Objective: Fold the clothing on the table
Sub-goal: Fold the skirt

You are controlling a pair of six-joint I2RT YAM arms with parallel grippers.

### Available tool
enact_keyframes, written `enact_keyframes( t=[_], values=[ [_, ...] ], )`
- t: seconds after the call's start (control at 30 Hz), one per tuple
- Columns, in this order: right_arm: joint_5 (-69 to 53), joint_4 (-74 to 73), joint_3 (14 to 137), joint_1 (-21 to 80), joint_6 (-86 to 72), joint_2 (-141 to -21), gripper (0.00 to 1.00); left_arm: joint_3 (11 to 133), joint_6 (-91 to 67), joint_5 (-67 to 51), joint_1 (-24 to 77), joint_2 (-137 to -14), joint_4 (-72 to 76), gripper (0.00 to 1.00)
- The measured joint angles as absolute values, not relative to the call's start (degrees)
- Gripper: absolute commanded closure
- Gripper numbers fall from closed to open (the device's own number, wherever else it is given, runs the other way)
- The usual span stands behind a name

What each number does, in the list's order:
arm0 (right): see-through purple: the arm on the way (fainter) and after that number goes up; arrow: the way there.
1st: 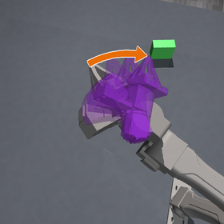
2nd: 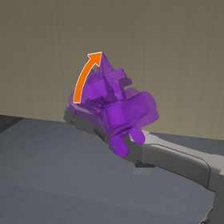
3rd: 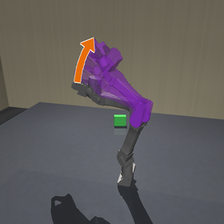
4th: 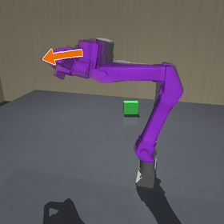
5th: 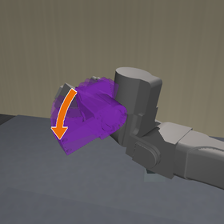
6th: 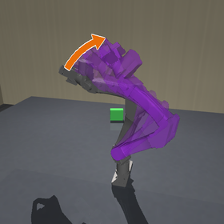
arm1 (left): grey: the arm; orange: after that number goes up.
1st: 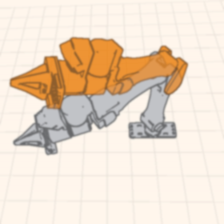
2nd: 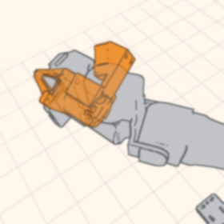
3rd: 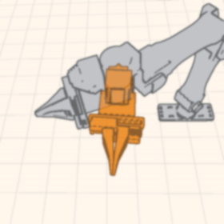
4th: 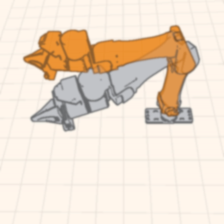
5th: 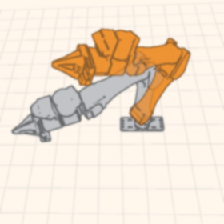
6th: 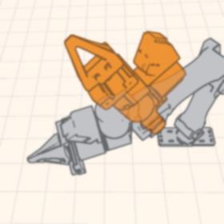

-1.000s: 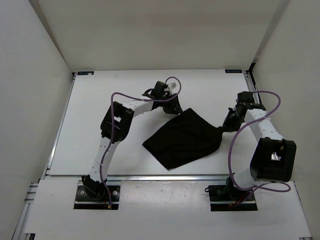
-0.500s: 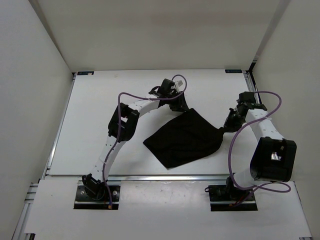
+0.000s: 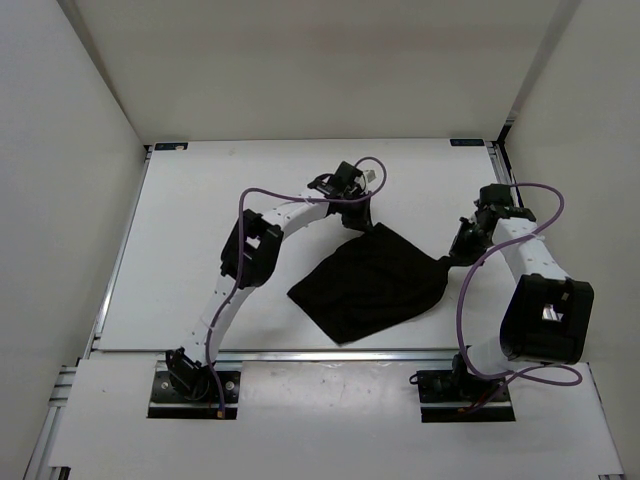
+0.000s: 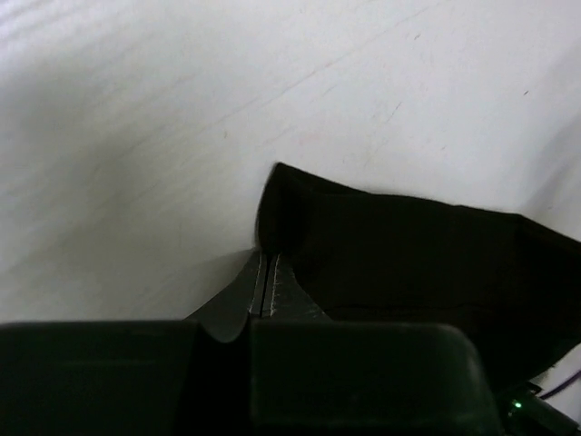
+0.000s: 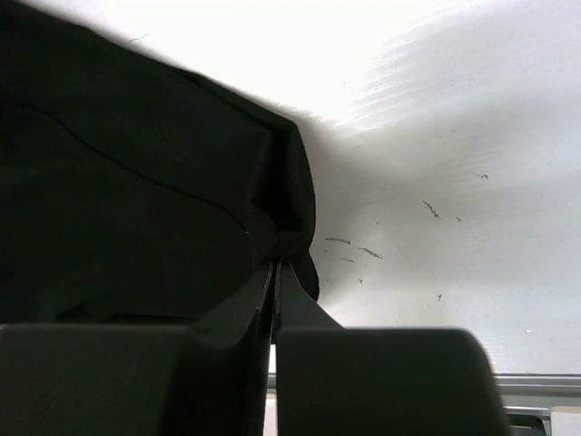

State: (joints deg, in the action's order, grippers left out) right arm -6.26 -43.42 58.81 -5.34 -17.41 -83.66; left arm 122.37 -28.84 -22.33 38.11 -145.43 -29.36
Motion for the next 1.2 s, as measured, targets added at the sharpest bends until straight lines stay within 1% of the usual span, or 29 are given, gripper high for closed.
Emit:
enact_keyframes(
  t=[0.07, 0.17, 0.3, 0.5, 0.57, 0.63, 0.8, 1.07, 1.2],
  values=[
    [-6.17, -43.64, 58.81, -5.74, -17.32, -83.55, 1.0, 120.01, -27.81, -20.67, 38.19, -143.39, -30.5, 1.0],
    [-6.17, -43.62, 58.81, -6.61, -17.34, -83.09, 1.0, 110.04, -27.18, -17.58, 37.67, -135.76, -30.98, 1.0],
    [-7.09, -43.07, 58.7, -6.81, -17.39, -82.76, 1.0, 92.53, -27.44, -12.75, 33.82, -118.93, -29.95, 1.0],
    [-15.18, -39.48, 58.76, -3.4, -17.91, -85.71, 1.0, 70.37, -28.77, -10.39, 28.82, -94.61, -24.8, 1.0],
    [-17.12, -38.46, 58.94, -1.91, -17.93, -87.94, 1.0, 63.88, -29.36, -10.5, 28.23, -90.15, -23.73, 1.0],
    [-18.81, -38.0, 59.61, -0.58, -18.06, -90.37, 1.0, 58.76, -29.93, -10.66, 27.42, -88.73, -23.24, 1.0],
    [-21.41, -37.41, 61.65, 1.43, -18.13, -91.72, 1.0, 52.6, -31.11, -11.86, 26.09, -88.16, -22.31, 1.0],
    [-21.93, -39.75, 68.82, 5.32, -16.53, -91.44, 1.0, 54.48, -31.94, -14.72, 23.35, -86.43, -21.15, 1.0],
    [-20.34, -42.15, 71.2, 9.1, -14.72, -89.03, 1.0, 54.81, -33.01, -18.9, 22.04, -82.94, -20.67, 1.0]
  ],
)
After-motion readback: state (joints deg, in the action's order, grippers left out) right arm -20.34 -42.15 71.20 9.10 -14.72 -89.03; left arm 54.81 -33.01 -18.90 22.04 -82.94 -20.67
